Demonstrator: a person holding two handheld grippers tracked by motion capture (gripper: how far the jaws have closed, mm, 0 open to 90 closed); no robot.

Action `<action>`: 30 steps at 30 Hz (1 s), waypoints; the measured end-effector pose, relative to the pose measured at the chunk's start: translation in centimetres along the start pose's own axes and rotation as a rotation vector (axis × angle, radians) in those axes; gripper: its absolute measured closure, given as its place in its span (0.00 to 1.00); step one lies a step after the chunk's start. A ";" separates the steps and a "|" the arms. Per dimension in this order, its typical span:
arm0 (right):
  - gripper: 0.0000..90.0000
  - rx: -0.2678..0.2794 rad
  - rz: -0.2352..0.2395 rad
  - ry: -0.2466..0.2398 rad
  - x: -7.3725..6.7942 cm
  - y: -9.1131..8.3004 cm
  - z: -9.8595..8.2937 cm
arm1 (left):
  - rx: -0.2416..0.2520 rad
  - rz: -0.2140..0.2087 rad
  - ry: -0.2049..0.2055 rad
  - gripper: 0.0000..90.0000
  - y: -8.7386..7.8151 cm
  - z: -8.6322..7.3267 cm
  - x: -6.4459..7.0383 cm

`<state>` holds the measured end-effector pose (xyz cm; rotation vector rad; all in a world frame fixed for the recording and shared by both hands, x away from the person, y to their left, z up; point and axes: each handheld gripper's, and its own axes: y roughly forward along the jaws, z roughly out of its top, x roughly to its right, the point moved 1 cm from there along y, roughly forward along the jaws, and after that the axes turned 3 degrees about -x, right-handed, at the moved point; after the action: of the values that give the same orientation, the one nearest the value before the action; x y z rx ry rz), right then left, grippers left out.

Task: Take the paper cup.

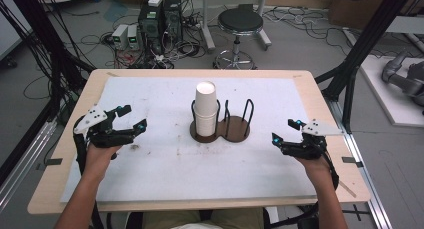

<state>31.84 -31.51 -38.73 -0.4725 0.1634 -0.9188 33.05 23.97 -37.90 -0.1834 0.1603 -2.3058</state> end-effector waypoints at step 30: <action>0.23 0.086 0.154 -0.058 -4.6 2.4 4.2 | -0.027 -0.008 -0.002 0.19 0.3 -0.6 0.4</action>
<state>32.16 -25.24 -36.40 -0.4004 0.1059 -0.7572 32.92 23.47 -38.50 -0.2001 0.1895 -2.3121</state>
